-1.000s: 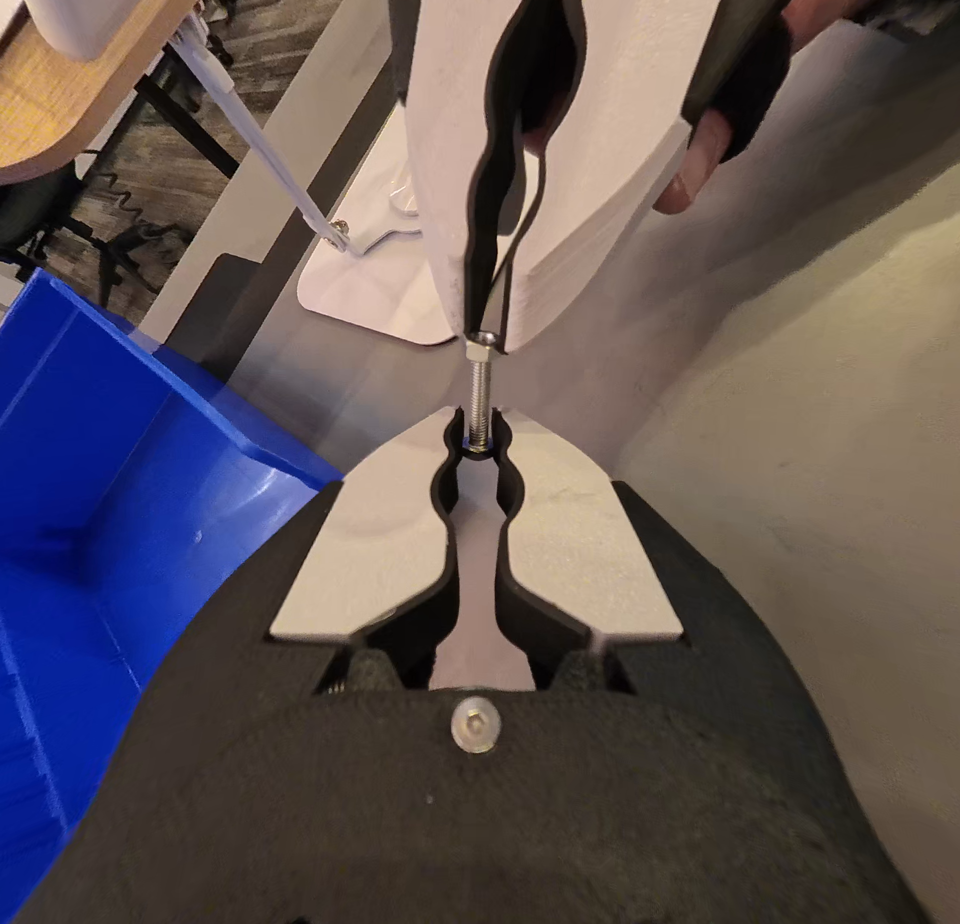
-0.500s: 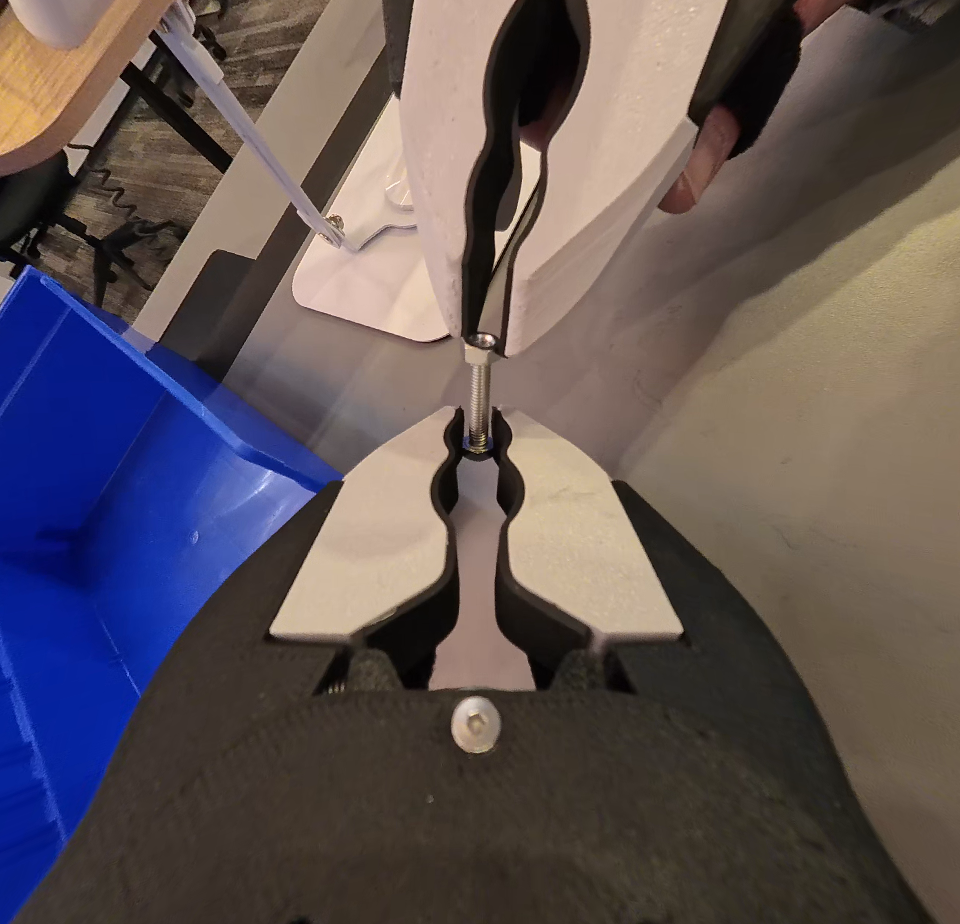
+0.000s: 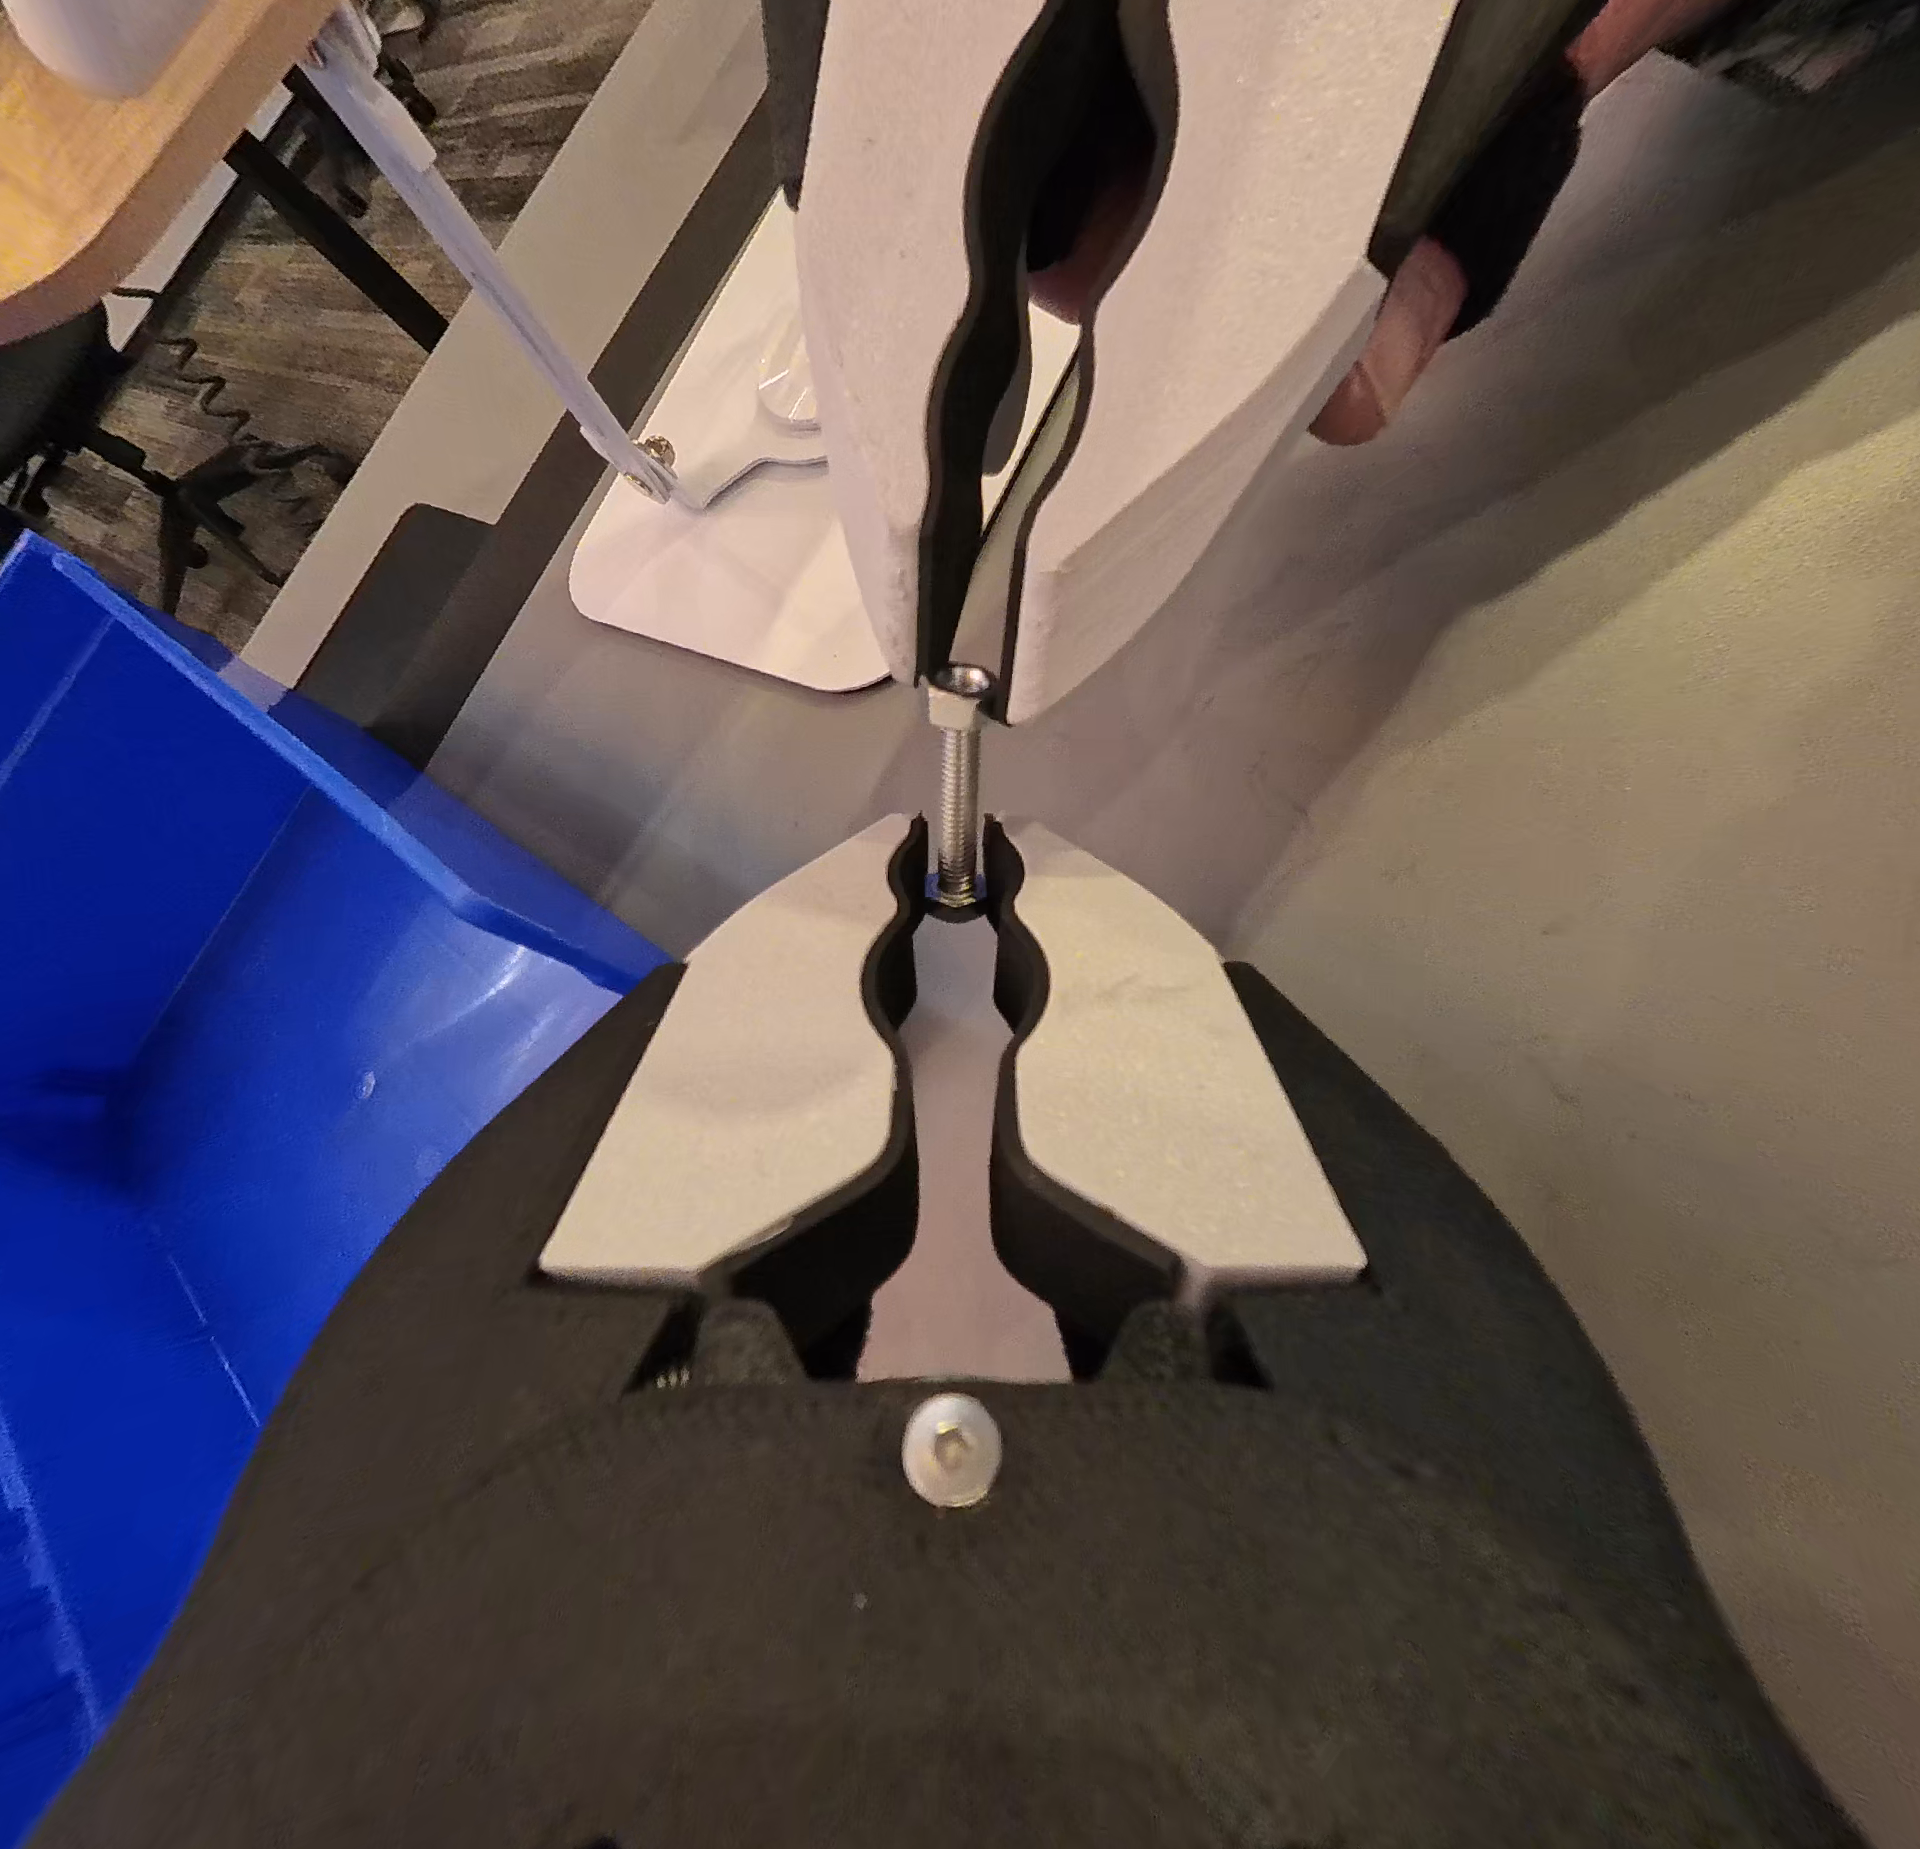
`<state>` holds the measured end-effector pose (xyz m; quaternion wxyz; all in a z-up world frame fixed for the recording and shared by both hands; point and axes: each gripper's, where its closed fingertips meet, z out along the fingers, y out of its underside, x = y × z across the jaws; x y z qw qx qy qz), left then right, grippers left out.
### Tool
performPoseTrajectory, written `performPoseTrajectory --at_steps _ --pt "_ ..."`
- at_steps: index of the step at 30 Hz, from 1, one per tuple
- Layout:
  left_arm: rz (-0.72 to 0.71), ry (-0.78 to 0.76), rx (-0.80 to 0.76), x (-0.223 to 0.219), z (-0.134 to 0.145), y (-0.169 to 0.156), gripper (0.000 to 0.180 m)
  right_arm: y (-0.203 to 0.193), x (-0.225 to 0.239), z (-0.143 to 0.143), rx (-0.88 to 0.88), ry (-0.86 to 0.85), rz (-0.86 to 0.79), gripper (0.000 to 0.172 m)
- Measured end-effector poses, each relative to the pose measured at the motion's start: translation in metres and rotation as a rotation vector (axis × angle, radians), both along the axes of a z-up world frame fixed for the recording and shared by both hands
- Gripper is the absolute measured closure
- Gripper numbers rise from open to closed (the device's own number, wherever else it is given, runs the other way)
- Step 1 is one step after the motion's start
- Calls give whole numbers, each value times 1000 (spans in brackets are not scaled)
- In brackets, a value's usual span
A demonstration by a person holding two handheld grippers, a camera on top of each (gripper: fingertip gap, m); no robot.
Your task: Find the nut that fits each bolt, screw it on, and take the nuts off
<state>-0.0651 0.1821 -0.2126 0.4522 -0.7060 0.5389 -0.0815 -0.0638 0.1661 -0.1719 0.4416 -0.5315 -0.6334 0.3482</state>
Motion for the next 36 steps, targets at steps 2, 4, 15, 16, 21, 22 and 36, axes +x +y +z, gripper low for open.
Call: performPoseTrajectory --at_steps 2,4,15,16,21,22,36 --pt "-1 -2 -1 0 0 0 171 0 0 0 -1 0 1 161" --pt "-3 -7 -4 1 0 0 171 0 0 0 2 2 2 160" --pt "-53 -175 -90 10 12 -7 171 -1 1 12 -34 91 23 138" --pt "-61 -200 -102 11 14 -8 171 -1 1 13 -52 108 27 134" --pt "-100 -337 -185 18 23 -13 171 -4 0 23 -143 207 61 116" --pt "-108 -357 -204 19 23 -14 171 -6 0 25 -159 226 73 114" --pt "-172 -481 -324 27 30 -22 171 -32 -4 31 -273 300 222 108"
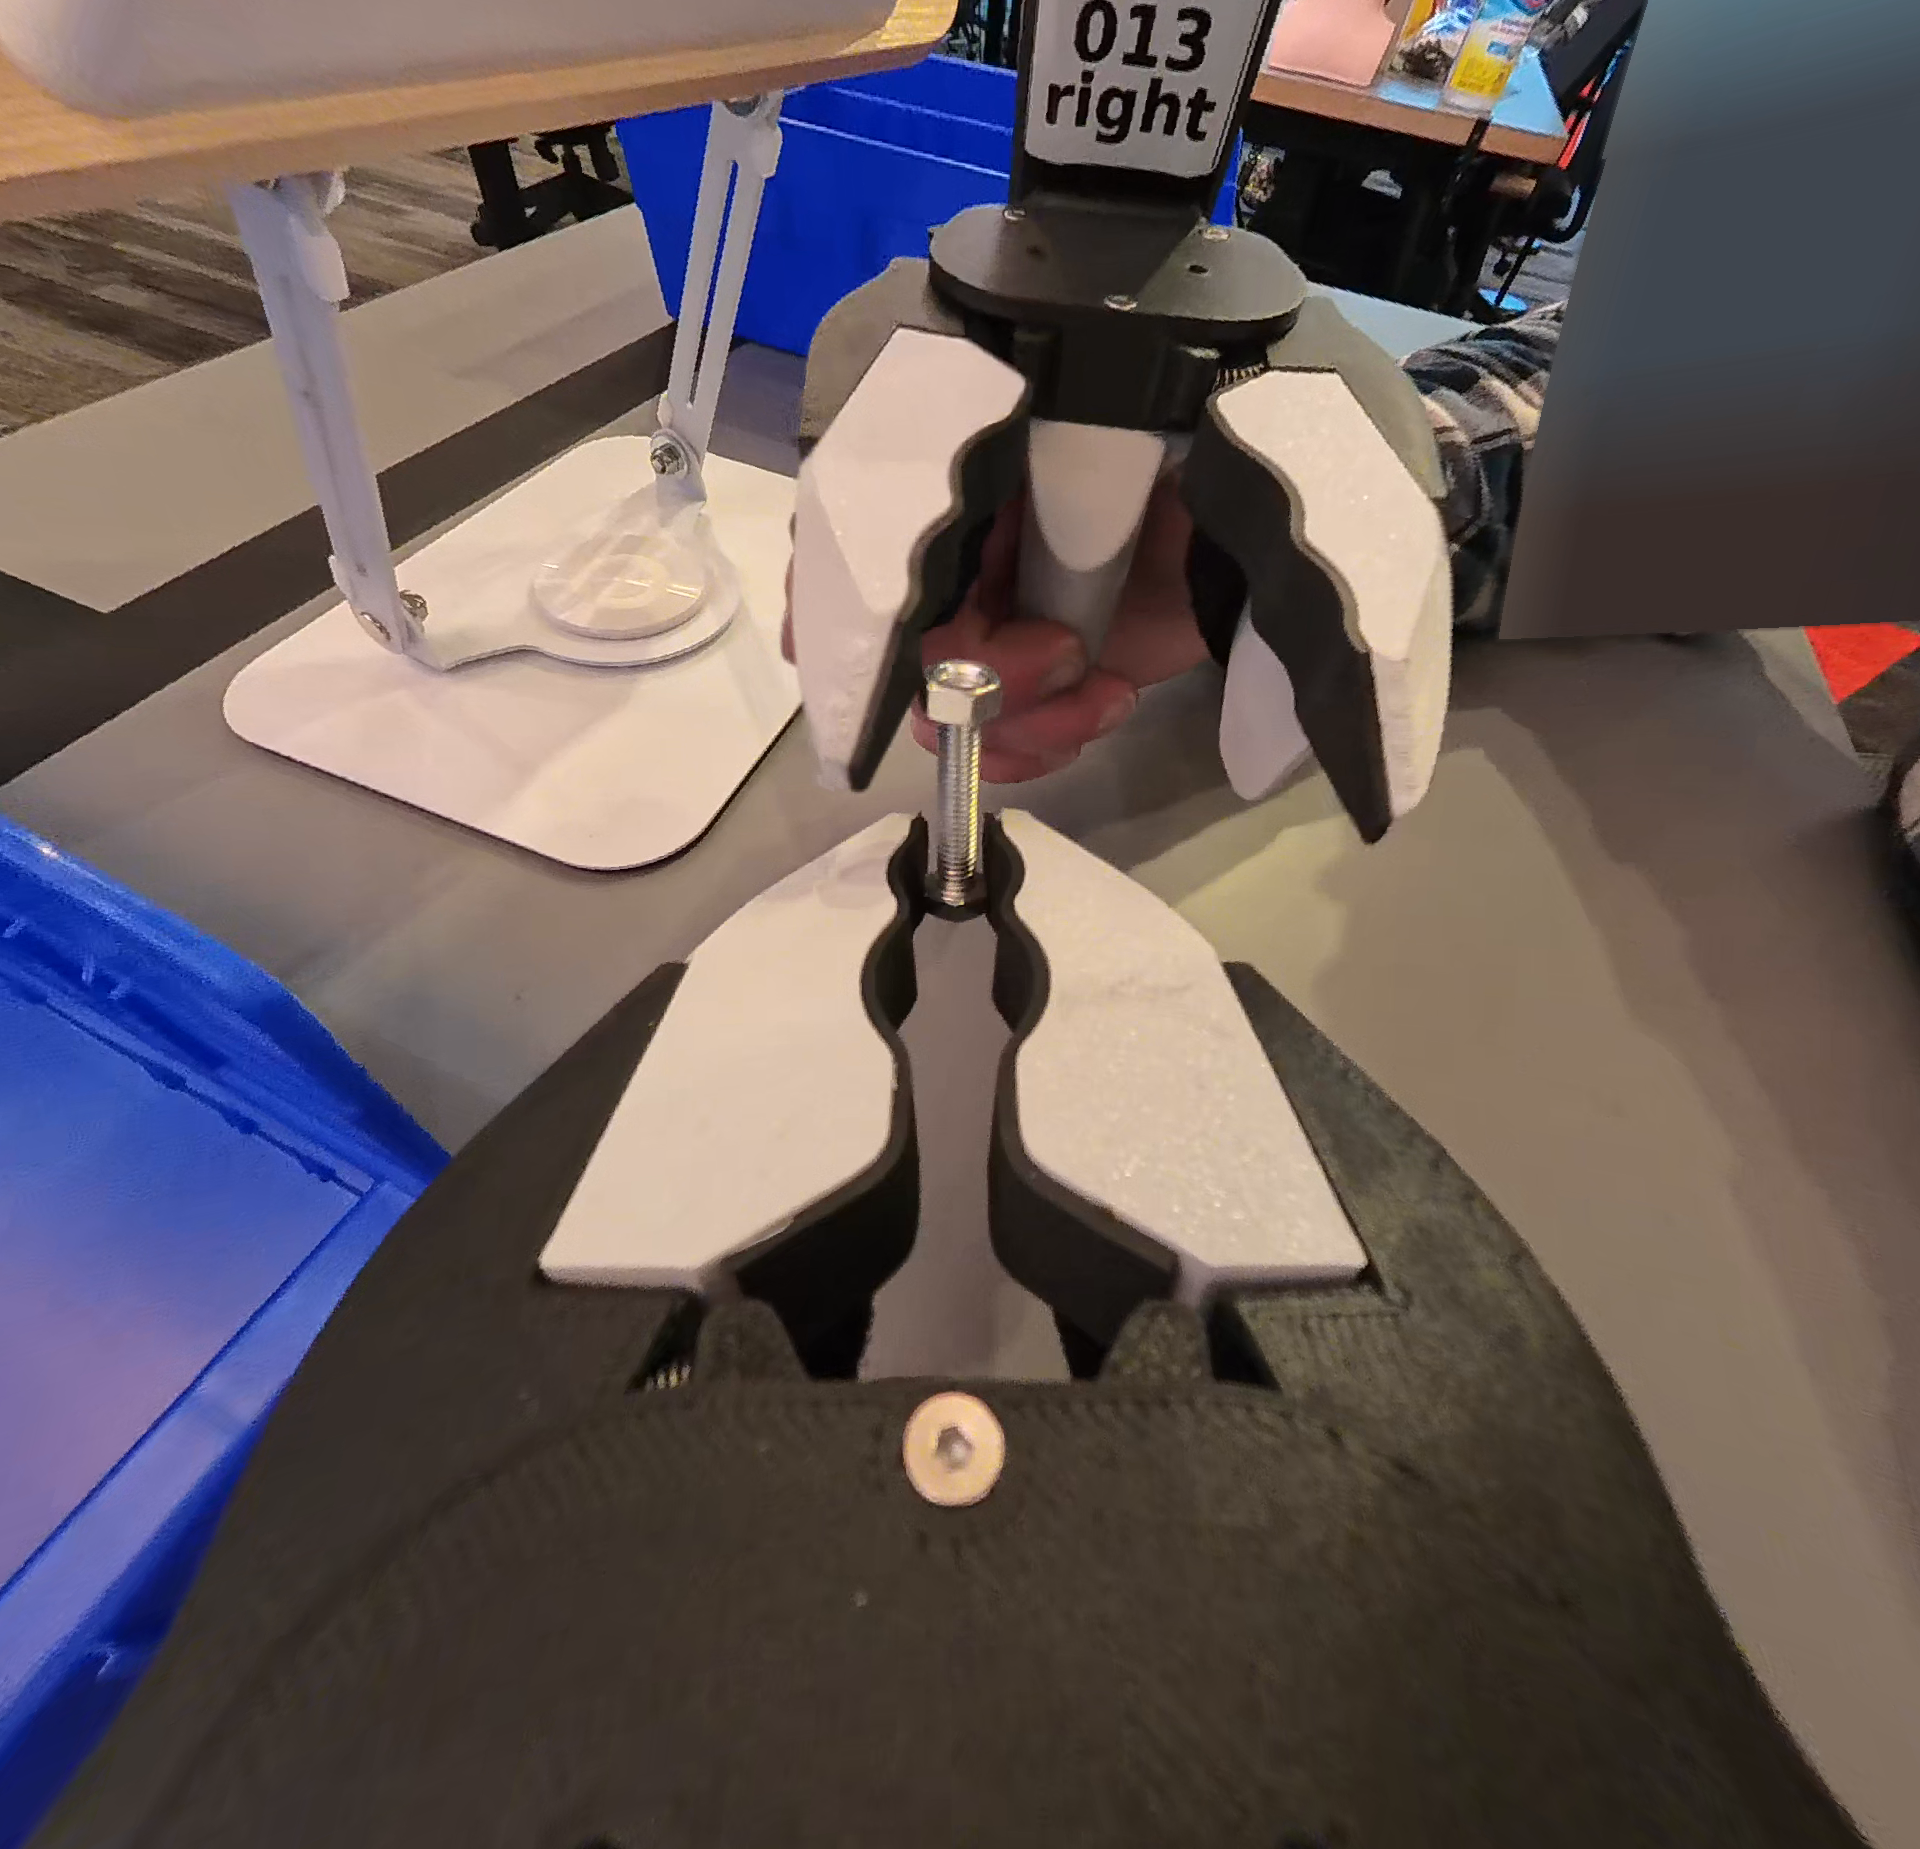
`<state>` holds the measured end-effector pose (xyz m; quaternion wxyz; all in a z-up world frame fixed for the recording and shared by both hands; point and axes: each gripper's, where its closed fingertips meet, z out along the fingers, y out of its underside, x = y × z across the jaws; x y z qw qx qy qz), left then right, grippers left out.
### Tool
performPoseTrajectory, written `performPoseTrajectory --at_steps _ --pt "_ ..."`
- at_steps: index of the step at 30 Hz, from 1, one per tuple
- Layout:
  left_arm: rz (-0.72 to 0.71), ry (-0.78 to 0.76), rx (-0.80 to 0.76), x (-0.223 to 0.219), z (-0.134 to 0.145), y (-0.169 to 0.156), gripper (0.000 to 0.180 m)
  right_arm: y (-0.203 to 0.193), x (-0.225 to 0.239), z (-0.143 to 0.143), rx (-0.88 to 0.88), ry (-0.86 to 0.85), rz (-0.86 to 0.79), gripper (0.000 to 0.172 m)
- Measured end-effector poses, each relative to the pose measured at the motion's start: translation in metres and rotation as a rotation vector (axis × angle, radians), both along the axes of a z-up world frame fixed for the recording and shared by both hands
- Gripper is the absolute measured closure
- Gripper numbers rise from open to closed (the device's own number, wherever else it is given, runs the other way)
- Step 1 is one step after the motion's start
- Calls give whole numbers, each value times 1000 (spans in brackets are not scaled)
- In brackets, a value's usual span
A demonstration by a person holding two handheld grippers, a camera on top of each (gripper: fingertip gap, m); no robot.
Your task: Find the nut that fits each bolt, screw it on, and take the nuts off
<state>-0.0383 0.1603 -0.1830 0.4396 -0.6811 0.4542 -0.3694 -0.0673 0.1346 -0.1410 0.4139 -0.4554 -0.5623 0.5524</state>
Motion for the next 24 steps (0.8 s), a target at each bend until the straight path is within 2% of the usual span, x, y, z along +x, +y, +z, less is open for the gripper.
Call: performPoseTrajectory --at_steps 12,24 --pt "4 -13 -6 -2 2 2 171 2 2 -1 5 -5 -3 112" --pt "2 -26 -18 -2 2 2 171 0 2 2 11 16 0 106"
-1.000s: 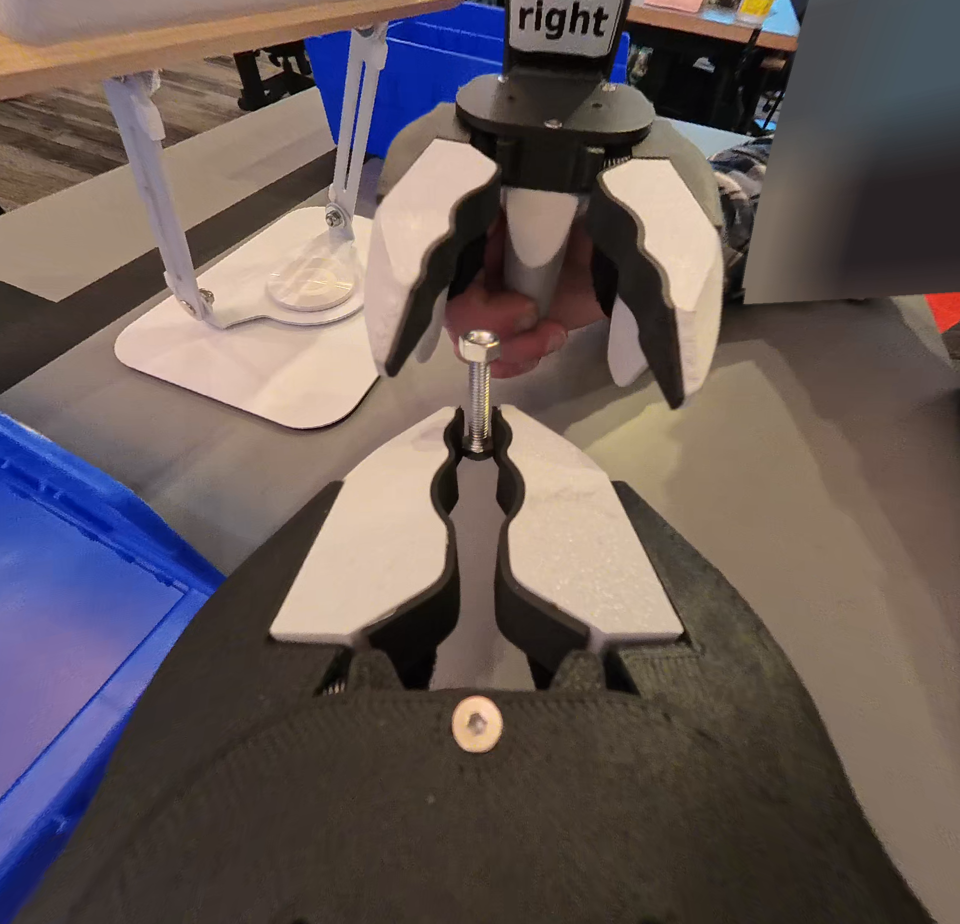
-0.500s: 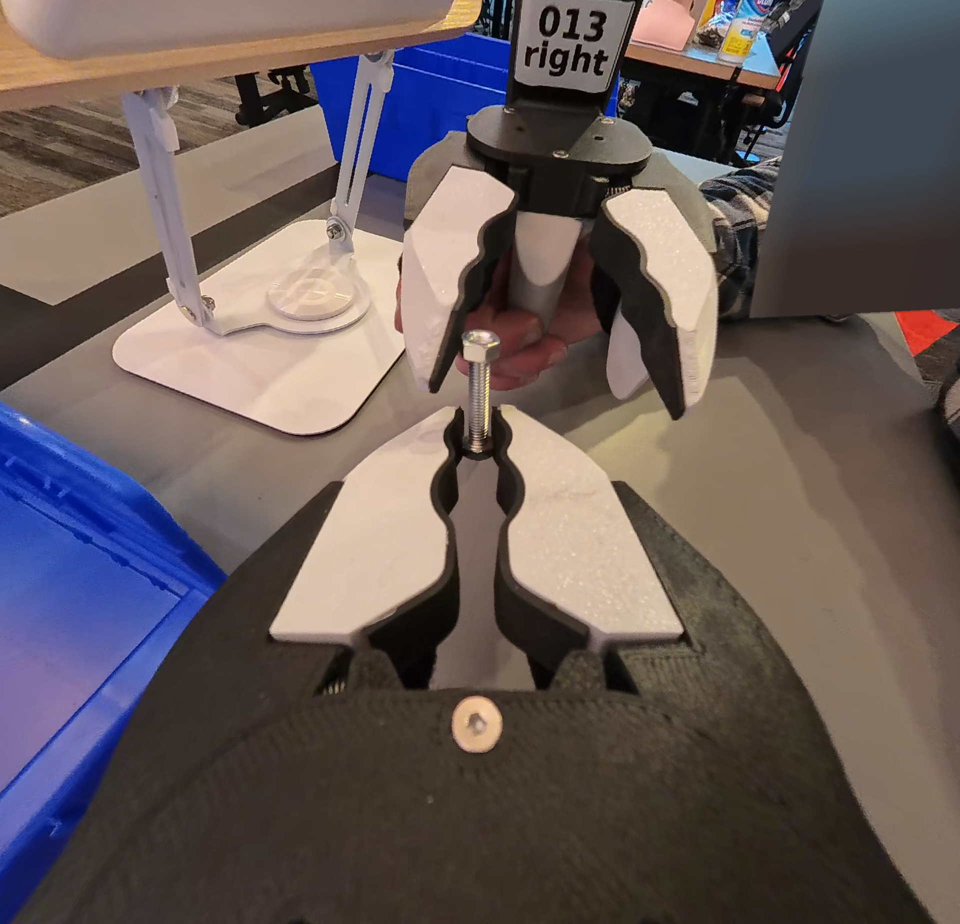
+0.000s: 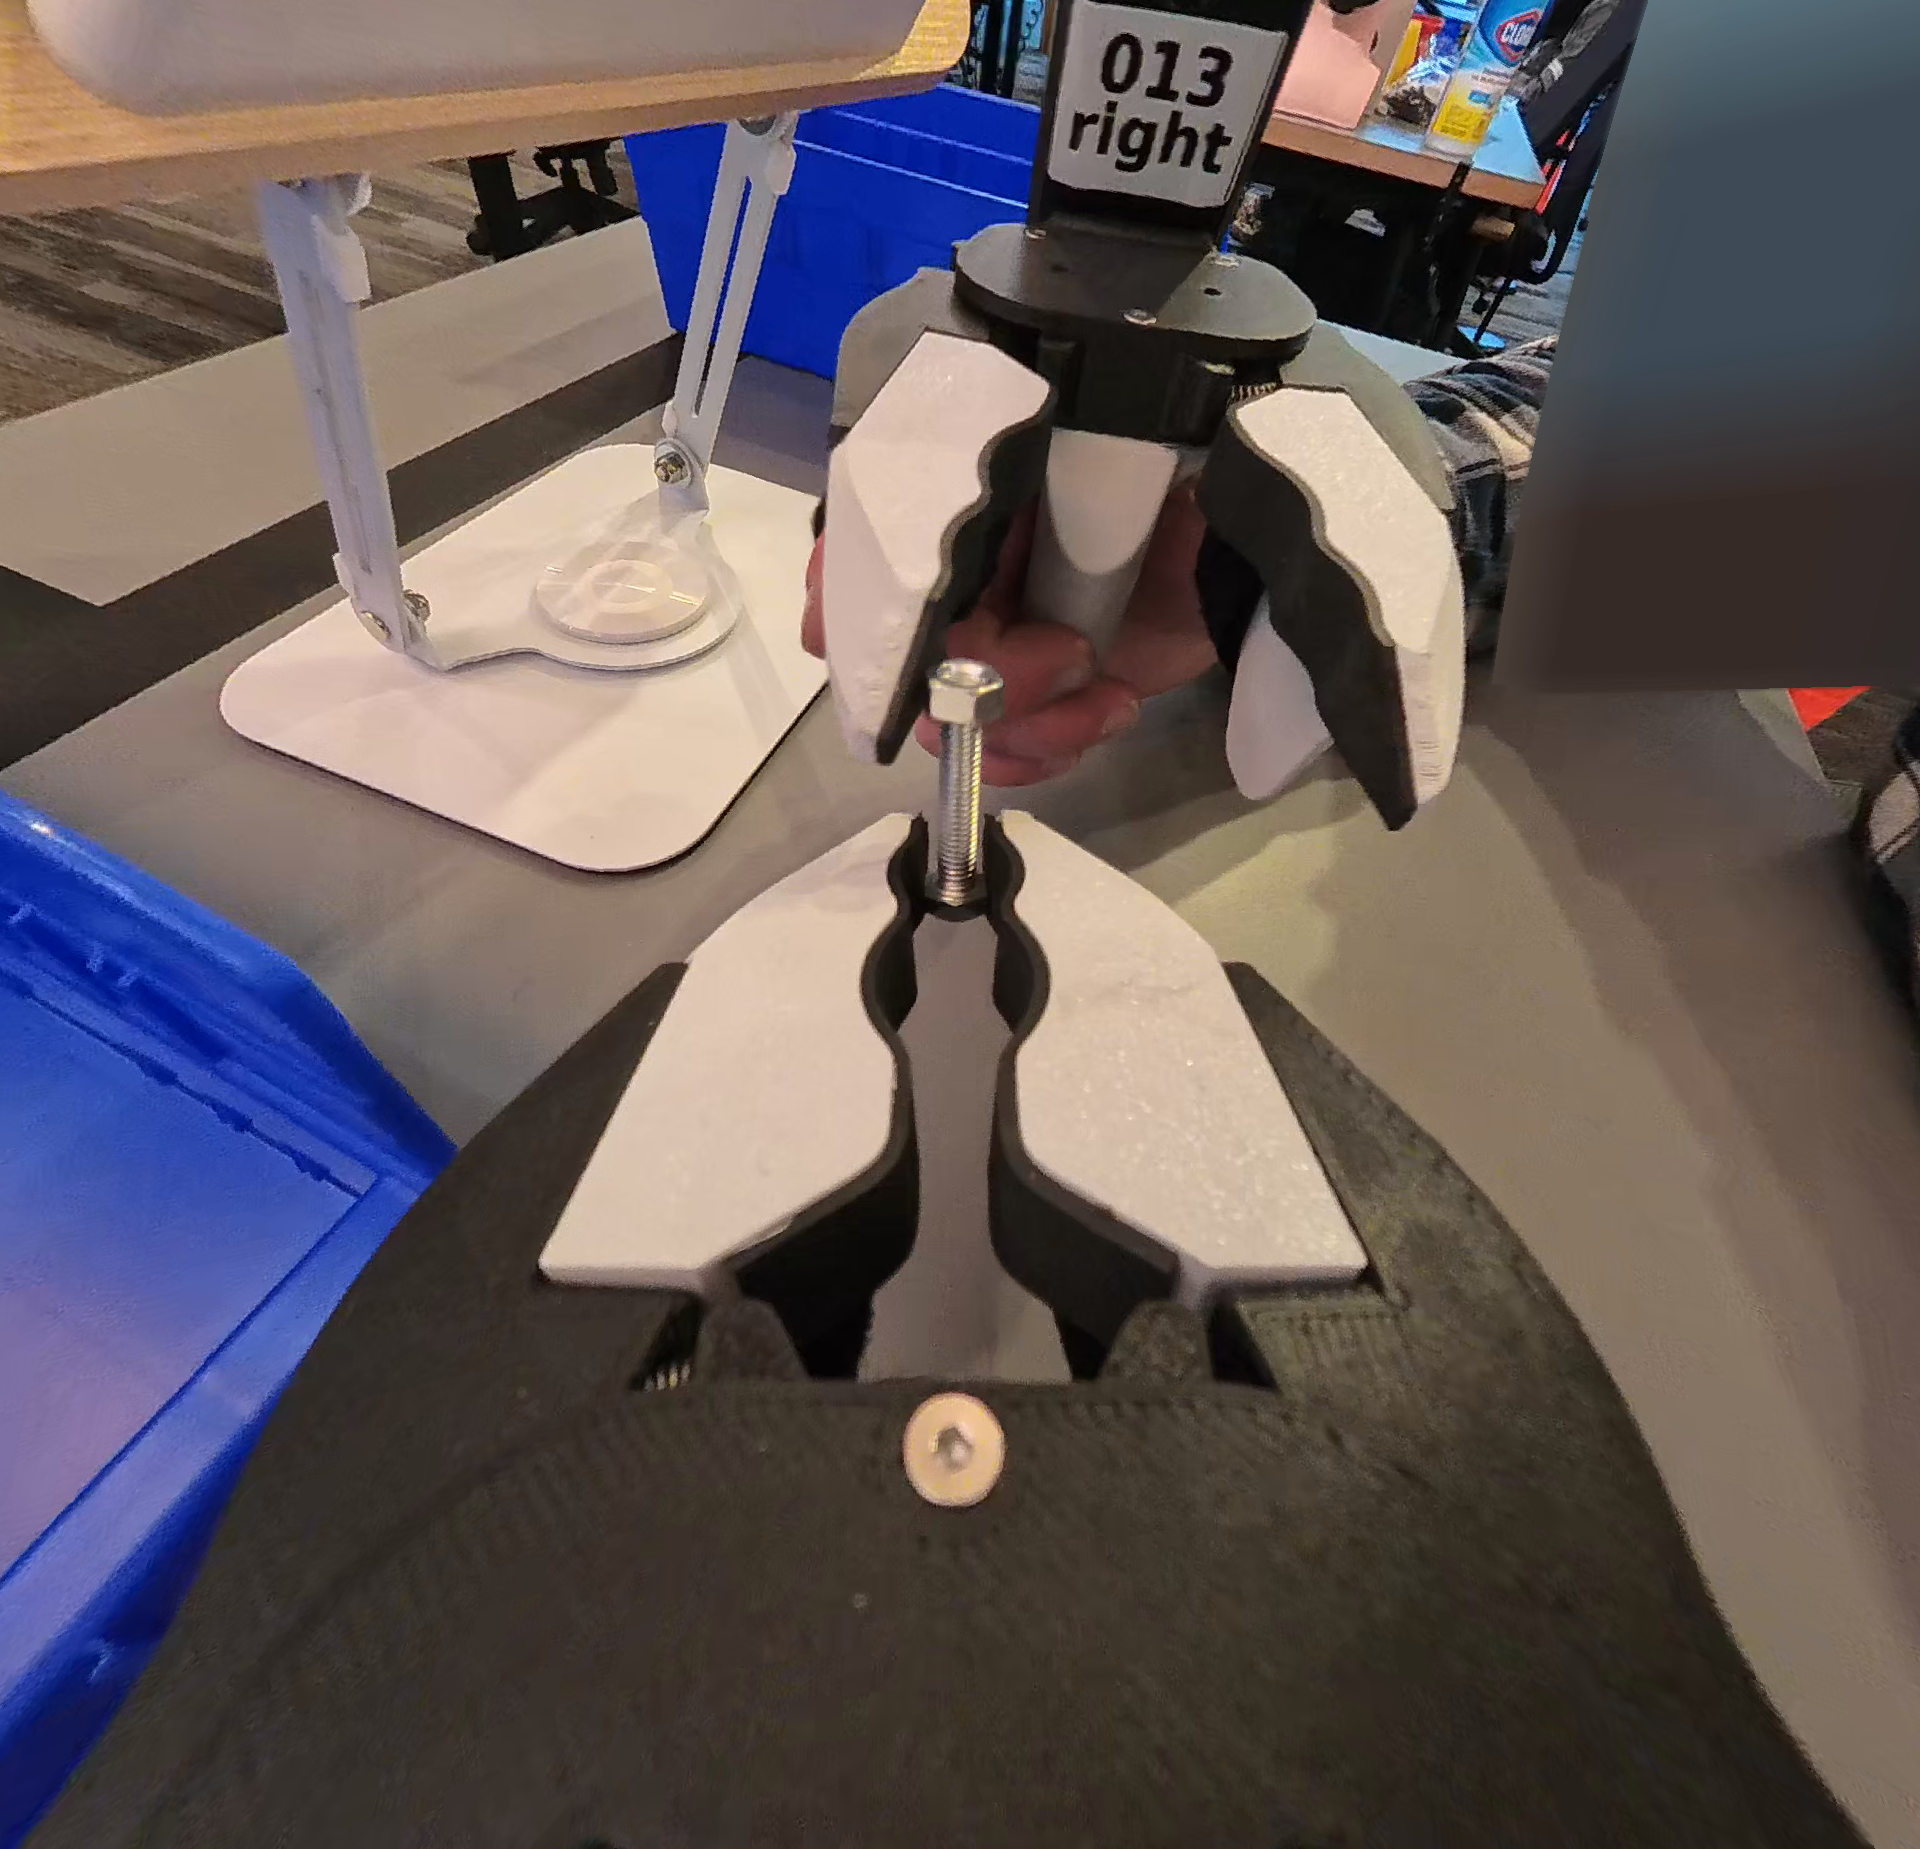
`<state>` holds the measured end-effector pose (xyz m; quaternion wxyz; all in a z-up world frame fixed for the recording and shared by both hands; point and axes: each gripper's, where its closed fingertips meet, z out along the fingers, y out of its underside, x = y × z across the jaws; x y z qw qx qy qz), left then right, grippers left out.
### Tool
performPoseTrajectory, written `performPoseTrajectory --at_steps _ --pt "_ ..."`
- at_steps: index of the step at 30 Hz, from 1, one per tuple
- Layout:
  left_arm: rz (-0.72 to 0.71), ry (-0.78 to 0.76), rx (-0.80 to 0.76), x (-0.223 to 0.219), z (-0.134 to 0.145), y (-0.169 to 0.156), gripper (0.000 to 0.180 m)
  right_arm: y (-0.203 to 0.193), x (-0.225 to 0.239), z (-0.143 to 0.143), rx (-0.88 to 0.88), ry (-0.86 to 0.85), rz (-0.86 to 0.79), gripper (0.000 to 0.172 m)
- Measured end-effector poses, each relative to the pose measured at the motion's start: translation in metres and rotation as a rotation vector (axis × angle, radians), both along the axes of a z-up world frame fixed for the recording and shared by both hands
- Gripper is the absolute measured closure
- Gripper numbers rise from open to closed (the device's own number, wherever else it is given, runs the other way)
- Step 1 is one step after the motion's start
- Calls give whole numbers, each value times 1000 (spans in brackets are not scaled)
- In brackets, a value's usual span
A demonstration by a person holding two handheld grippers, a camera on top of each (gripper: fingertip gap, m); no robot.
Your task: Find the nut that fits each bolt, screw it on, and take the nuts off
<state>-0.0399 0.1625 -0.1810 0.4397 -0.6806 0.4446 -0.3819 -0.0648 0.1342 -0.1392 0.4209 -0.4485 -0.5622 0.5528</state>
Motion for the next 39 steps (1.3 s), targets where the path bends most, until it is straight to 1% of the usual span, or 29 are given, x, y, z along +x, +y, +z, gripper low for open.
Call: performPoseTrajectory --at_steps 9,15,21,25,32,35,37,39 --pt "6 -18 -9 -2 2 2 171 2 1 0 1 -1 -6 107" --pt "8 -24 -13 -3 3 2 171 6 4 3 5 16 -16 113" --pt "-5 -19 -16 0 0 0 171 6 2 3 -2 16 -23 105" --pt "1 -25 -19 0 1 1 171 2 1 1 16 10 -11 106" --pt "10 -48 -30 -4 4 3 171 5 3 2 14 14 -18 109" --pt "10 -56 -32 -5 5 3 171 8 4 3 20 20 -30 115" --pt "3 -21 -21 -4 1 2 171 12 5 6 13 36 -49 124" --pt "-21 -15 -10 1 0 -2 171 15 6 6 10 37 -62 126"
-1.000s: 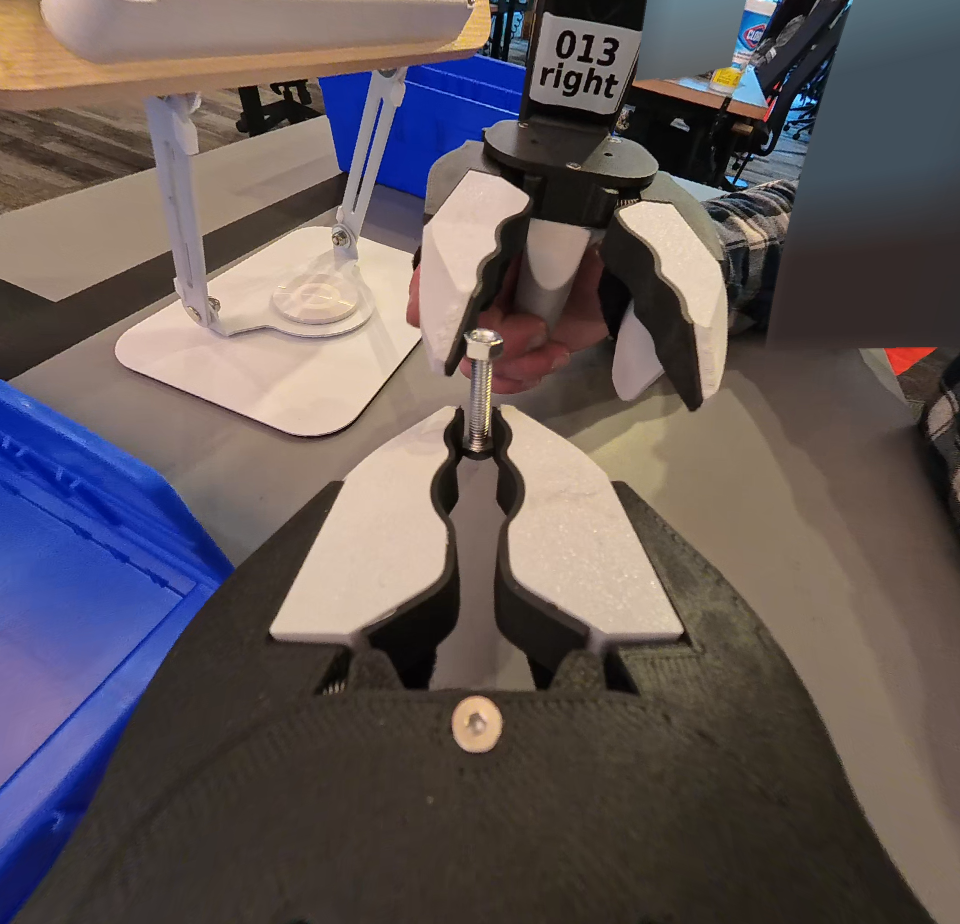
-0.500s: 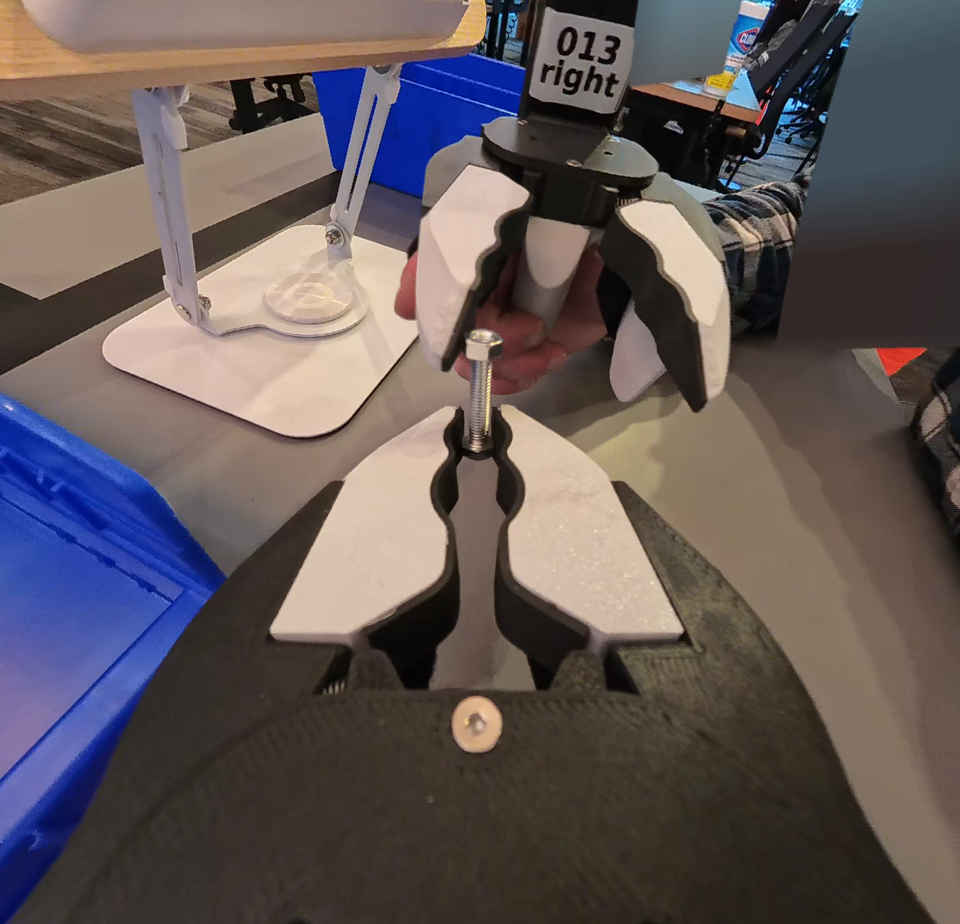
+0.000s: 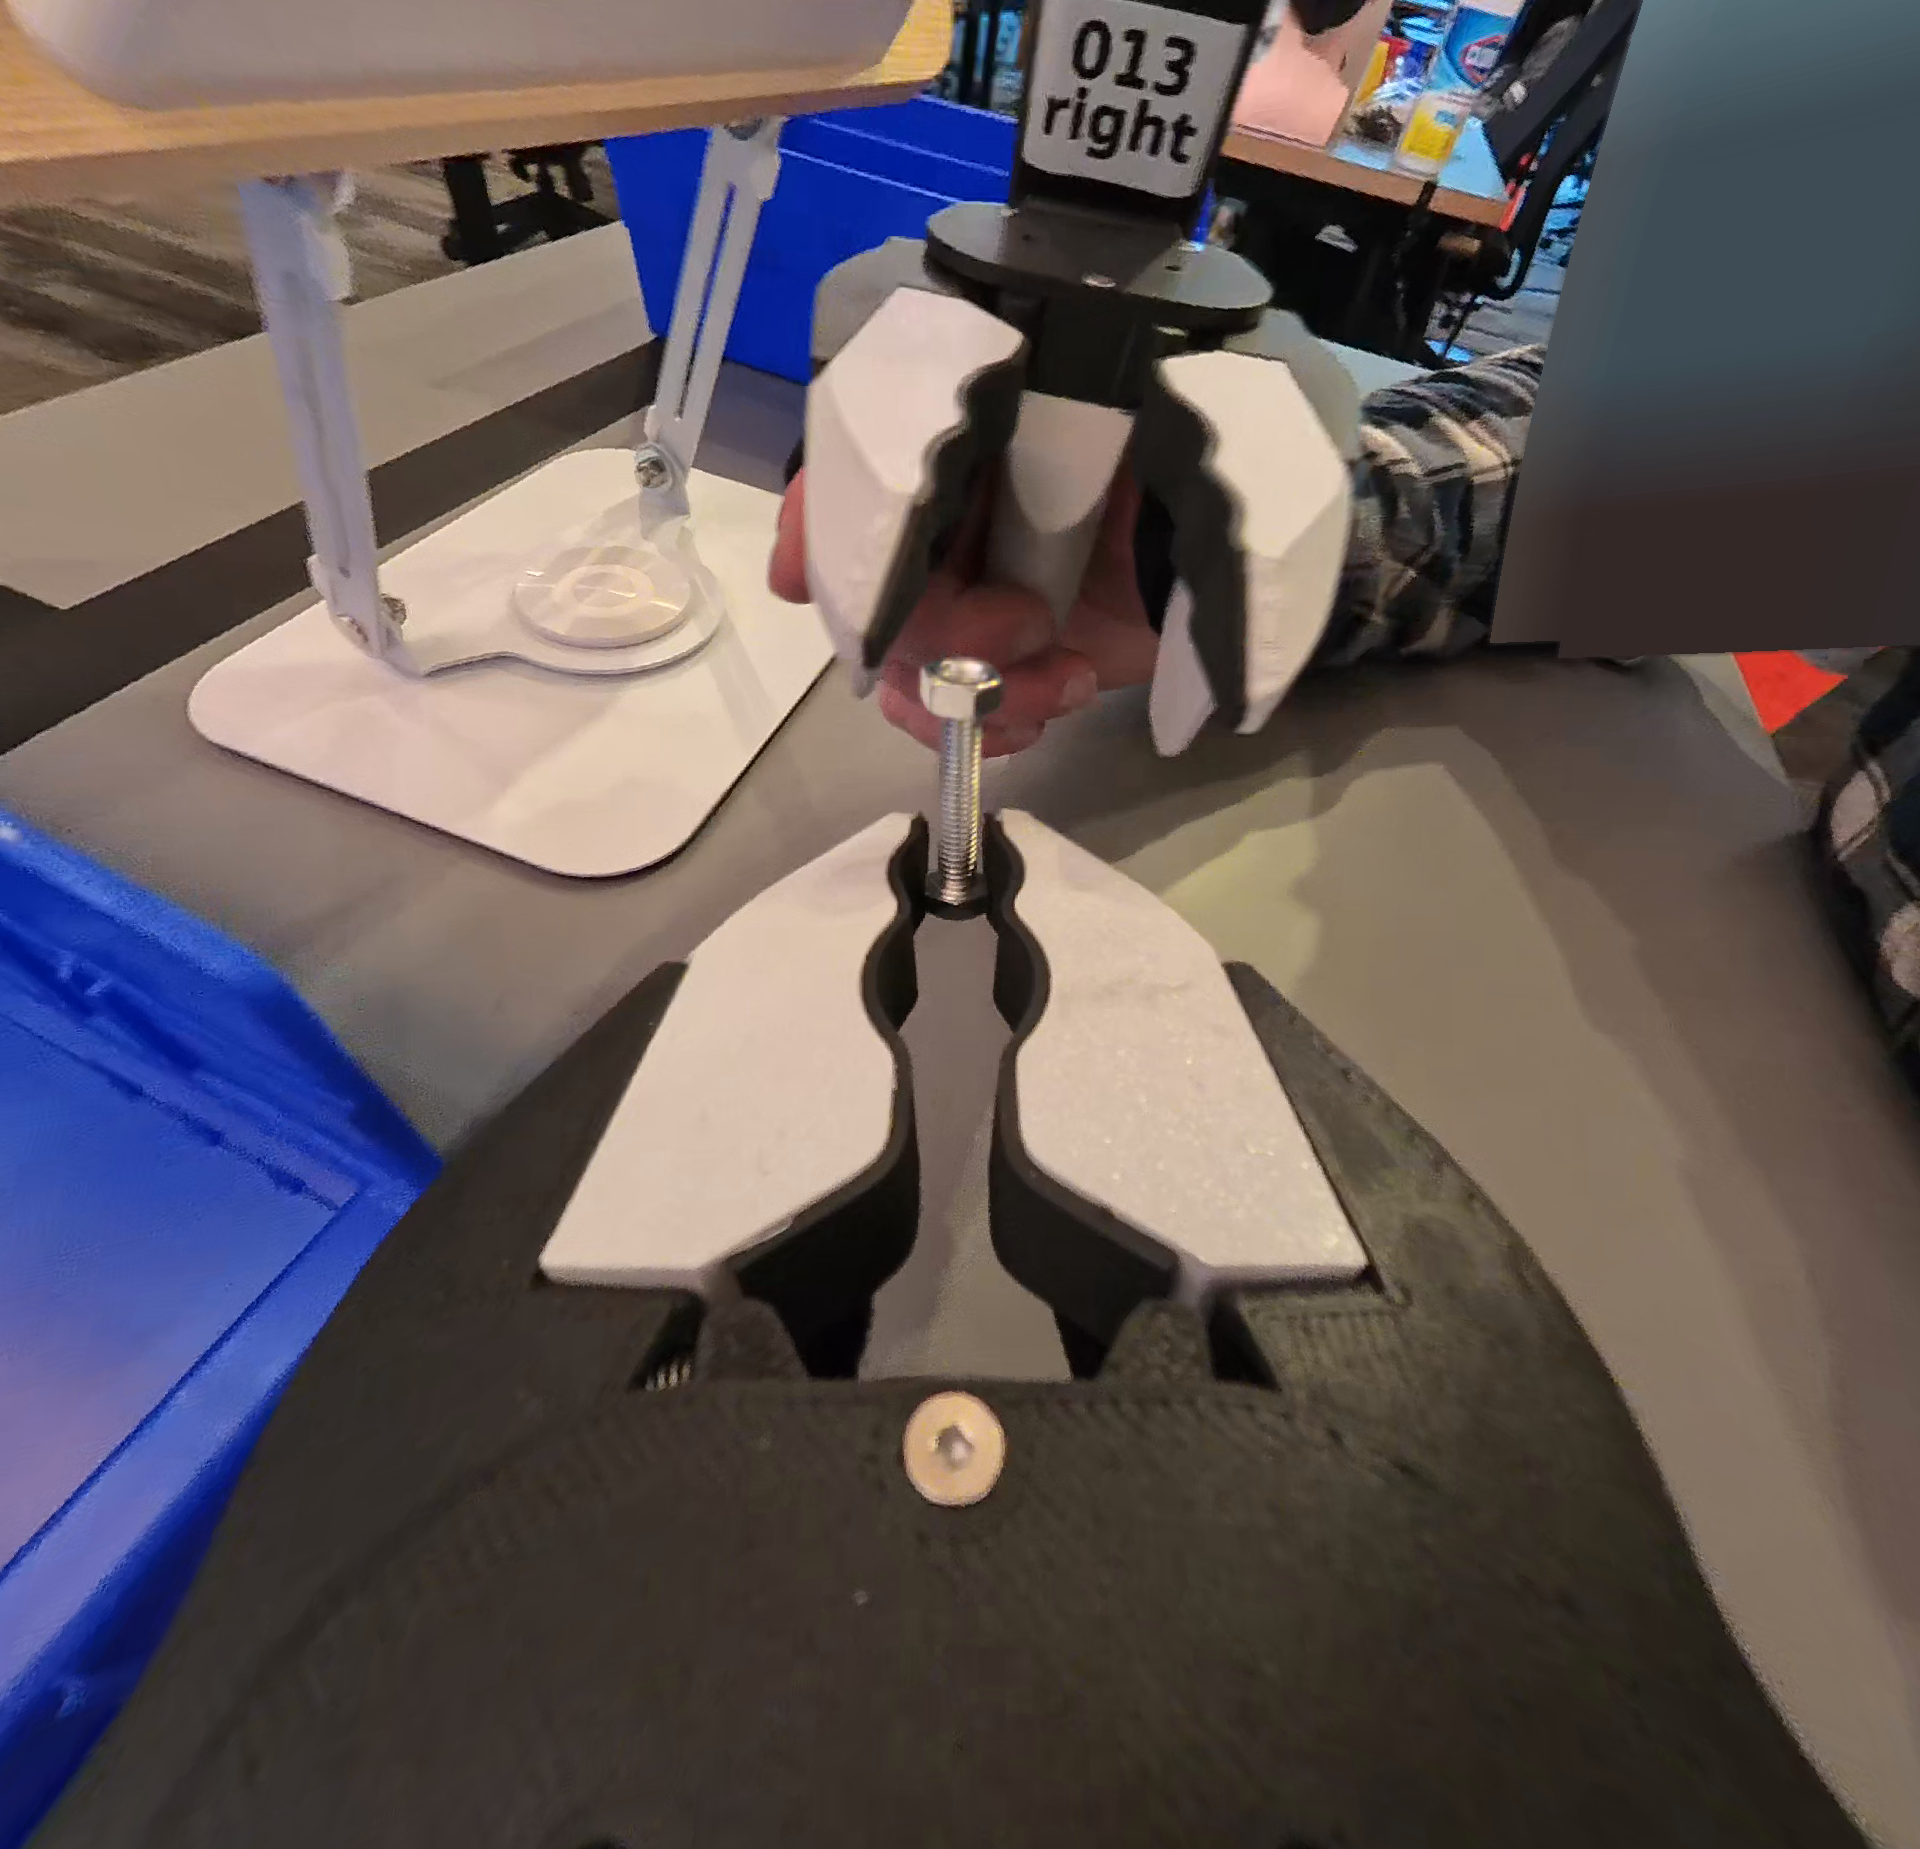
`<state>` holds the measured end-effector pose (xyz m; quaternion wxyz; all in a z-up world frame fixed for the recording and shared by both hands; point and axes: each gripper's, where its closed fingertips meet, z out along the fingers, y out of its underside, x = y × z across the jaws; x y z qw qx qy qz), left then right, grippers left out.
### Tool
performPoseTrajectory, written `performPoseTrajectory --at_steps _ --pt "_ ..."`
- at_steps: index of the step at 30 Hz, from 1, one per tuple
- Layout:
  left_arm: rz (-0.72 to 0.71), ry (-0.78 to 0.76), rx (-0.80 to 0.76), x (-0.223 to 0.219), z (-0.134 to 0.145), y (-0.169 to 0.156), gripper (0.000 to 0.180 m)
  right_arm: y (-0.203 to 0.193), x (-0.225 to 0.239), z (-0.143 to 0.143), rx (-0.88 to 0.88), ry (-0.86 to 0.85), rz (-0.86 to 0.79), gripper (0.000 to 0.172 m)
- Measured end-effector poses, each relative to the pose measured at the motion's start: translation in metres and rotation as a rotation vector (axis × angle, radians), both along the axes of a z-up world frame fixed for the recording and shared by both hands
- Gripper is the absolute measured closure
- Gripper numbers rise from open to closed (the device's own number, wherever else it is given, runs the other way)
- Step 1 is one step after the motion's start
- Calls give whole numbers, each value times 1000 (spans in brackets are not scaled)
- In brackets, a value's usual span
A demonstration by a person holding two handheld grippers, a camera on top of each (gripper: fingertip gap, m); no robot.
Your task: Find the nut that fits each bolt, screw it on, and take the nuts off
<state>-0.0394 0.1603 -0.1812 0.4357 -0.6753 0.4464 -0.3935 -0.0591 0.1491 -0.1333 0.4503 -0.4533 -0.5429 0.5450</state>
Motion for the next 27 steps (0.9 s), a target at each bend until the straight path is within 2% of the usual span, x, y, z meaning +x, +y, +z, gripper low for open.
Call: performPoseTrajectory --at_steps 10,20,27 --pt "-61 -32 18 10 6 -11 171 -3 0 1 22 9 -4 160" --pt "-103 -74 17 14 14 -20 171 -9 2 9 46 50 21 161" --pt "-264 -166 -20 20 25 -45 171 -30 7 18 29 97 158 161"
